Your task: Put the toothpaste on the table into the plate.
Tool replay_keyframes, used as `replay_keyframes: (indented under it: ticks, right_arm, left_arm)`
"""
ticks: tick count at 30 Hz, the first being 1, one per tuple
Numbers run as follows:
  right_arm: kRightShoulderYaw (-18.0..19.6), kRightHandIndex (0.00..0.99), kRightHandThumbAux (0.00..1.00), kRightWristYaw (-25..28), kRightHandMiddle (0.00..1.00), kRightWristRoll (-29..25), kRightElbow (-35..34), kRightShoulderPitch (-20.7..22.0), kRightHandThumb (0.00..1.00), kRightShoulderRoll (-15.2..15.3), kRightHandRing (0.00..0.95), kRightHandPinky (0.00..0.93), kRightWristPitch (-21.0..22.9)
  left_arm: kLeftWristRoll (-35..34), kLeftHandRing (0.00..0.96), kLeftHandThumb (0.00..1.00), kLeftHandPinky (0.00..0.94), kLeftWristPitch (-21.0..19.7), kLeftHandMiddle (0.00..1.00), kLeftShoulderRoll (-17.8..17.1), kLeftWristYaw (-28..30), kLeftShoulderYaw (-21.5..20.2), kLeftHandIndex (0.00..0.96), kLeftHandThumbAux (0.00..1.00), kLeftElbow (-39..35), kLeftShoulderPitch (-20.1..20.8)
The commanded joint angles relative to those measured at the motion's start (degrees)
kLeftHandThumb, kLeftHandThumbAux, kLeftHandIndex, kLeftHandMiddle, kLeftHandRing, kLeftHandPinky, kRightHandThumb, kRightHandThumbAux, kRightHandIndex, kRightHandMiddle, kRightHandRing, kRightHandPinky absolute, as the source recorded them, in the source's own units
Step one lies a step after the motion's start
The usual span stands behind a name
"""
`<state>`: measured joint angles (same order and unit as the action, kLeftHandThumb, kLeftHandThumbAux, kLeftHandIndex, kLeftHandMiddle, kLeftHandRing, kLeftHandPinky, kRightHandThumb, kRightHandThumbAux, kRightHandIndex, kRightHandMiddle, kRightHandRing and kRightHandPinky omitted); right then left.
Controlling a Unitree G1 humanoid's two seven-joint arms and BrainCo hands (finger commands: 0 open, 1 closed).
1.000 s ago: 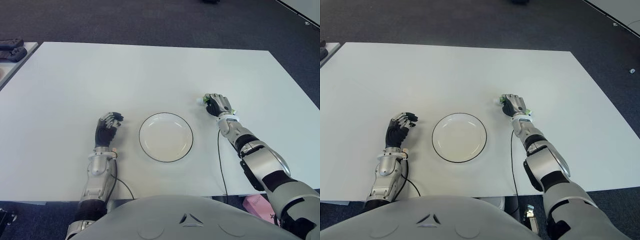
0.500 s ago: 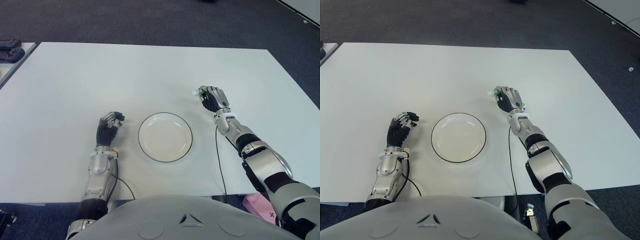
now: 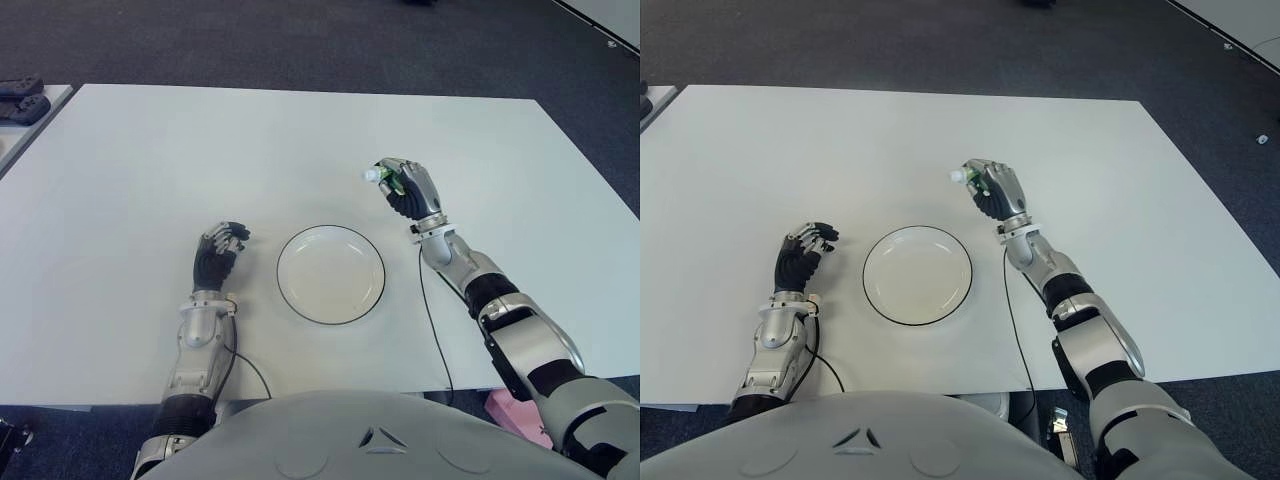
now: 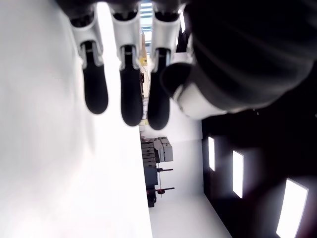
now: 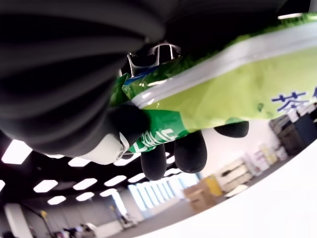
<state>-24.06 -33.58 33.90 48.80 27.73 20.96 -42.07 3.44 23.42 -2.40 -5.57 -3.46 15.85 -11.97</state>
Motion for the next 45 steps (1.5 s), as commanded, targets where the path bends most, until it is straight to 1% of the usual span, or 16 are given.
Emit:
replay_keyframes:
  ticks: [1,4,5,12,15,22,23,27,30,37,40,45]
  right_arm:
    - [1.0,0.403,0.679,3.7,0.555,-1.3,-7.3,-4.0,0.846,-1.0,0.872,0.878,-0.1]
    - [0.9,0.402,0.679,4.9,0.554,-0.1,-12.3,-6.4,0.846,-1.2,0.871,0.879,0.0]
    - [0.6,0.402,0.679,4.5,0.553,1.0,-13.1,-6.6,0.846,-1.0,0.871,0.88,-0.6]
    - [-0.6,0.403,0.679,1.2,0.554,7.4,-15.3,-7.3,0.846,-0.8,0.869,0.88,-3.1]
    - [-2.8,0.404,0.678,-1.1,0.554,12.0,-16.5,-8.2,0.847,-1.0,0.871,0.884,-3.9]
    - [-5.8,0.405,0.678,-6.1,0.551,19.0,-18.0,-9.2,0.847,-0.6,0.877,0.891,-3.7]
    - [-6.1,0.406,0.678,-6.5,0.551,19.6,-18.1,-9.2,0.847,-0.5,0.878,0.891,-3.6]
    - [-9.8,0.41,0.676,-6.2,0.551,24.4,-16.7,-8.6,0.848,-0.2,0.881,0.885,-2.0]
    - [-11.5,0.411,0.676,-4.9,0.551,25.4,-14.9,-7.9,0.848,0.0,0.883,0.885,-2.2]
    - [-13.8,0.416,0.675,-1.2,0.552,24.5,-12.7,-7.4,0.849,0.8,0.888,0.889,-3.5]
    - [-14.3,0.418,0.674,0.3,0.553,23.9,-12.4,-7.4,0.848,1.0,0.89,0.889,-3.4]
    - [-14.8,0.421,0.674,4.5,0.558,22.6,-13.0,-8.0,0.847,1.4,0.887,0.88,-3.2]
  left_arm:
    - [0.3,0.439,0.717,0.439,-0.7,0.453,0.4,-0.2,0.2,0.426,0.723,1.7,0.1]
    - [0.0,0.437,0.716,0.44,-0.5,0.453,0.5,0.1,0.2,0.426,0.723,1.9,0.2]
    - [0.0,0.437,0.716,0.441,-0.5,0.453,0.5,0.1,0.2,0.426,0.723,2.0,0.3]
    - [-0.2,0.441,0.715,0.45,-0.1,0.456,0.6,0.1,0.3,0.426,0.723,2.2,0.7]
    - [0.0,0.441,0.716,0.449,0.0,0.455,0.7,0.0,0.4,0.426,0.723,2.2,0.7]
    - [0.3,0.44,0.717,0.449,0.0,0.454,0.8,-0.2,0.4,0.427,0.723,2.5,0.9]
    - [0.3,0.44,0.717,0.449,0.0,0.454,0.8,-0.1,0.4,0.427,0.723,2.5,0.9]
    - [0.1,0.438,0.718,0.44,0.0,0.454,1.0,0.0,0.4,0.426,0.723,2.4,1.0]
    - [0.1,0.437,0.717,0.439,0.0,0.455,1.1,0.0,0.4,0.426,0.723,2.4,1.1]
    - [0.3,0.433,0.718,0.433,0.1,0.452,1.2,-0.2,0.4,0.426,0.723,2.6,1.3]
    - [0.3,0.431,0.719,0.432,0.1,0.453,1.2,-0.3,0.3,0.426,0.723,2.7,1.3]
    - [0.2,0.43,0.718,0.431,0.0,0.453,1.3,-0.2,0.3,0.426,0.723,2.6,1.2]
